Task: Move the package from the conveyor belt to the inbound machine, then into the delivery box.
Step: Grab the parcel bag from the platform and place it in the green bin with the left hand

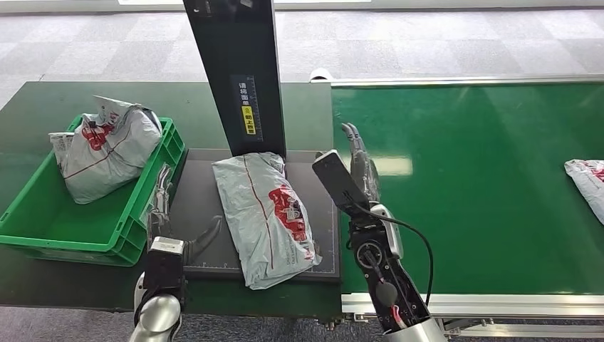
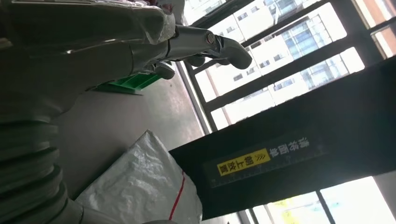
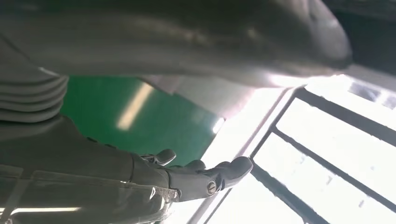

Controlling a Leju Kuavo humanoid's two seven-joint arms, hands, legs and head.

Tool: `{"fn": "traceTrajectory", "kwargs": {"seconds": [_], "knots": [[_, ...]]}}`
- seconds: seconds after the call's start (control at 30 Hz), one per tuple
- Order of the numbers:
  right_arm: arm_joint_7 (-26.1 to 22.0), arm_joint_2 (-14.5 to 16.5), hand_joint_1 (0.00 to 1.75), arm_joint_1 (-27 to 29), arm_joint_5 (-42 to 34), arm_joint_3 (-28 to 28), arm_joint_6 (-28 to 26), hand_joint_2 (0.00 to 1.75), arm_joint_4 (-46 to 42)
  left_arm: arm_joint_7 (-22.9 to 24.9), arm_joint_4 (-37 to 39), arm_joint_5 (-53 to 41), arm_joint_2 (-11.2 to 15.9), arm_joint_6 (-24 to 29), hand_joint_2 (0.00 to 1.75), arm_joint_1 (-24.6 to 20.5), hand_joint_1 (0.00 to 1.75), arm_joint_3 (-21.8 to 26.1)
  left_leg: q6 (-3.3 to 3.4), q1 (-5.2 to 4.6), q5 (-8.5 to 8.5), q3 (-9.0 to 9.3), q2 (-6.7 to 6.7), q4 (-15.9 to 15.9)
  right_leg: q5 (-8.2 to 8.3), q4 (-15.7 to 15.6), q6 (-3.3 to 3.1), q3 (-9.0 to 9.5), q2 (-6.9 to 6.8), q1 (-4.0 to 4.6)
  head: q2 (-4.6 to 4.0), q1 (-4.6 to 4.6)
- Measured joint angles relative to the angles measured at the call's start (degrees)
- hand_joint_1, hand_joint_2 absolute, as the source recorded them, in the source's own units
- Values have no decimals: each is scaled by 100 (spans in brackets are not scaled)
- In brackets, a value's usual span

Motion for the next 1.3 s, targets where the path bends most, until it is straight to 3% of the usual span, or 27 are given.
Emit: {"fn": "traceTrajectory", "kwargs": {"seconds": [0.03,0.13,0.23,0.47,0.6,0.93,1.07,1.13,1.3], "knots": [[-253,-9,0,114,-9,-86,-310,175,-271,118,9,-111,0,-155,175,11,0,-8,0,0,0,0,-1,1,0,0,0,-2,-1,-1,0,-1],[-1268,-32,0,604,-292,-459,-1272,175,-1392,523,226,-515,-28,-680,175,-58,0,-83,1,-4,-1,-4,-14,2,-4,-2,5,-3,-12,-6,0,-1],[-1955,-36,0,1117,-743,-857,-1553,175,-2540,834,687,-795,-119,-1060,175,-230,0,-197,4,-10,-5,-9,-15,1,-6,-2,10,-1,-14,-10,0,-1],[-2244,-13,0,1625,-1049,-1170,-1325,175,-3581,1208,1420,-1073,-293,-1407,175,-537,0,-357,6,-12,-5,0,-5,1,-3,-3,10,1,-1,-11,0,-1],[-2337,38,0,1665,-1138,-1145,-1096,175,-3648,1502,2064,-1509,-446,-1563,175,-864,0,-567,6,-12,-3,1,-8,1,-1,-1,12,6,-2,-10,0,0],[-2334,92,0,1644,-1163,-1113,-954,175,-3648,1564,2975,-1712,-656,-1466,175,-1359,0,-781,7,-12,-3,1,-14,1,-1,-2,13,8,-6,-12,0,-1],[-2239,148,0,1531,-1142,-1071,-781,175,-3648,1708,3469,-2213,-775,-1335,175,-1722,164,-977,13,-12,3,1,-22,1,0,-2,15,13,-22,-12,0,0],[-2167,184,0,1473,-1134,-1058,-718,175,-3648,1726,3762,-2356,-855,-1339,175,-1934,174,-1081,15,-12,6,1,-22,1,3,-1,18,15,-23,-12,0,0],[-2106,254,0,1374,-1144,-1061,-626,175,-3648,1726,4396,-2450,-1008,-1357,175,-2378,175,-1214,16,-13,8,1,-24,2,5,-1,21,17,-24,-13,0,0]]}}
